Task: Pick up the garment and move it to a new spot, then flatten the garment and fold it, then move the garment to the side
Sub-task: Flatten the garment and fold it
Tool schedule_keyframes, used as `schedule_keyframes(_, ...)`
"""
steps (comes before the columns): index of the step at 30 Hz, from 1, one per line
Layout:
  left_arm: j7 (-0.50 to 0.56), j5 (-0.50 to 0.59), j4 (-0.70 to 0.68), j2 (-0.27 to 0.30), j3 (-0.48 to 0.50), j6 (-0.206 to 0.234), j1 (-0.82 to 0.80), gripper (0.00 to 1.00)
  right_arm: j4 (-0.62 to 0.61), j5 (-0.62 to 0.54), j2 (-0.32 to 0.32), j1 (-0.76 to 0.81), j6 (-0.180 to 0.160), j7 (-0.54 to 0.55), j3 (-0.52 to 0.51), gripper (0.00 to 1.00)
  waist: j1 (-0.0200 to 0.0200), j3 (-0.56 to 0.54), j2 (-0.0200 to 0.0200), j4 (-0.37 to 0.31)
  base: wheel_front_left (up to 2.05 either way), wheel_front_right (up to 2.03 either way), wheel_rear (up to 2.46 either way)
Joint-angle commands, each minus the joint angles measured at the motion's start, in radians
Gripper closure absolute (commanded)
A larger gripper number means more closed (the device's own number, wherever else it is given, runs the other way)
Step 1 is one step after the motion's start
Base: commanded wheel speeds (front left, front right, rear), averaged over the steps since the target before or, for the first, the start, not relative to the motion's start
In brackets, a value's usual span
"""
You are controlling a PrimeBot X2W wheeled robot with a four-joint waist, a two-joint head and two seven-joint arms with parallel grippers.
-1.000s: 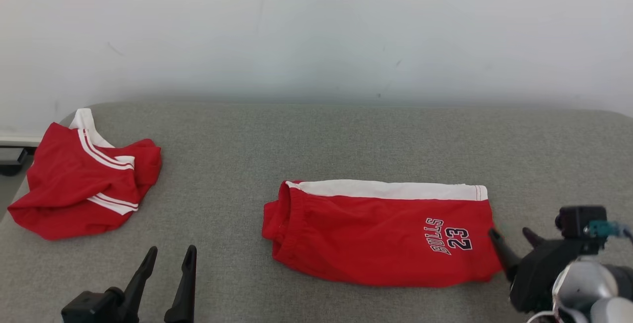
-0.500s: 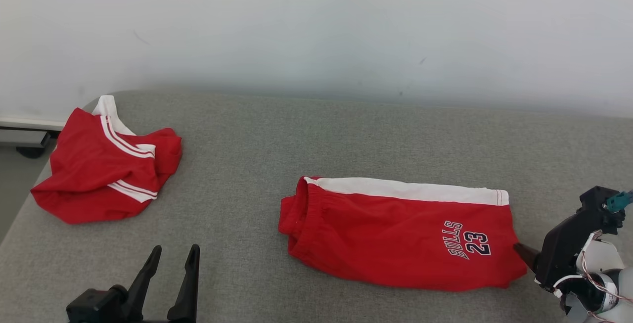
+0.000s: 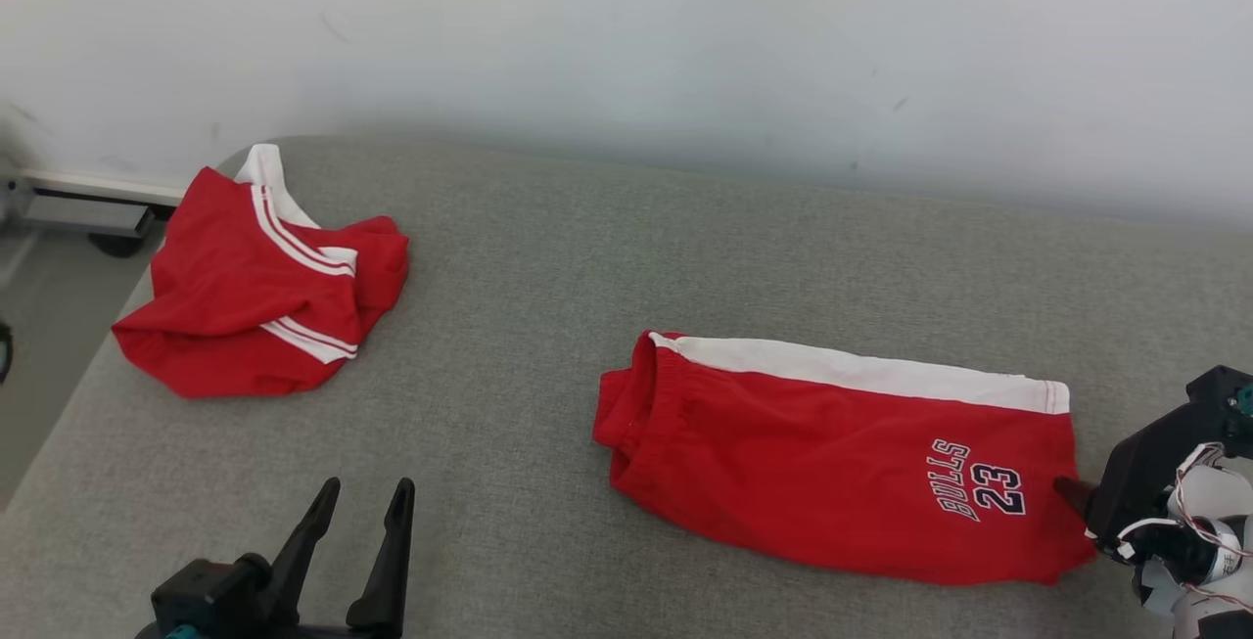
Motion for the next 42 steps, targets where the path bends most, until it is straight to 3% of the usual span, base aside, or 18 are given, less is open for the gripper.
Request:
schedule_keyframes(1, 0.001, -0.006, 0.003, 0.006, 0.001, -0.009, -0.015, 0.00, 0.014, -0.012, -0.003, -0.024, -0.001, -0.011, -0.016, 0.00, -0.0001, 0.010, -0.0001, 0.019, 0.00, 0.00, 0.00)
schedule_keyframes(18, -0.011, -0.012, 0.041, -0.016, -0.023, -0.036, -0.056, 0.00, 0.105, -0.146, -0.003, -0.141, -0.001, 0.076, -0.174, 0.00, -0.0001, 0.061, -0.0001, 0.101, 0.00, 0.00, 0.00)
schedule_keyframes(20, -0.014, -0.013, 0.047, -0.019, -0.024, -0.040, -0.060, 0.00, 0.127, -0.140, -0.002, -0.148, -0.001, 0.084, -0.179, 0.00, -0.0001, 0.063, -0.0001, 0.106, 0.00, 0.00, 0.00)
schedule_keyframes(23, -0.016, -0.015, 0.057, -0.021, -0.025, -0.042, -0.065, 0.00, 0.168, -0.113, 0.002, -0.163, -0.001, 0.093, -0.169, 0.11, -0.0001, 0.064, -0.0001, 0.110, 0.00, 0.00, 0.00)
schedule_keyframes(32, -0.027, -0.019, 0.081, -0.025, -0.028, -0.050, -0.072, 0.00, 0.259, -0.054, 0.003, -0.199, -0.001, 0.064, -0.117, 0.07, -0.0001, 0.046, -0.0001, 0.104, 0.00, 0.00, 0.00)
schedule_keyframes(33, -0.028, -0.019, 0.084, -0.026, -0.028, -0.051, -0.074, 0.00, 0.265, -0.056, 0.003, -0.201, -0.001, 0.061, -0.118, 0.11, -0.0001, 0.044, -0.0001, 0.105, 0.00, 0.00, 0.00)
schedule_keyframes(34, -0.028, -0.020, 0.086, -0.026, -0.029, -0.053, -0.075, 0.00, 0.270, -0.058, 0.003, -0.202, -0.001, 0.058, -0.119, 0.24, -0.0001, 0.042, -0.0001, 0.105, 0.00, 0.00, 0.00)
schedule_keyframes(35, -0.027, -0.021, 0.088, -0.026, -0.030, -0.054, -0.075, 0.00, 0.275, -0.061, 0.003, -0.204, -0.001, 0.057, -0.120, 0.55, -0.0001, 0.041, -0.0001, 0.106, 0.00, 0.00, 0.00)
schedule_keyframes(36, -0.029, -0.022, 0.089, -0.025, -0.030, -0.055, -0.074, 0.00, 0.278, -0.064, 0.003, -0.205, -0.001, 0.055, -0.122, 0.66, -0.0001, 0.039, -0.0001, 0.106, 0.00, 0.00, 0.00)
schedule_keyframes(37, -0.030, -0.023, 0.090, -0.024, -0.029, -0.056, -0.073, 0.00, 0.278, -0.067, 0.002, -0.206, -0.001, 0.049, -0.122, 0.89, -0.0001, 0.038, -0.0001, 0.107, 0.00, 0.00, 0.00)
schedule_keyframes(38, -0.030, -0.025, 0.090, -0.023, -0.028, -0.056, -0.072, 0.00, 0.274, -0.076, 0.001, -0.204, -0.001, 0.045, -0.127, 1.00, -0.0001, 0.036, -0.0001, 0.107, 0.00, 0.00, 0.00)
schedule_keyframes(42, -0.031, -0.029, 0.093, -0.019, -0.027, -0.055, -0.069, 0.00, 0.255, -0.108, -0.003, -0.194, -0.001, 0.049, -0.145, 1.00, -0.0001, 0.031, -0.0001, 0.108, 0.00, 0.00, 0.00)
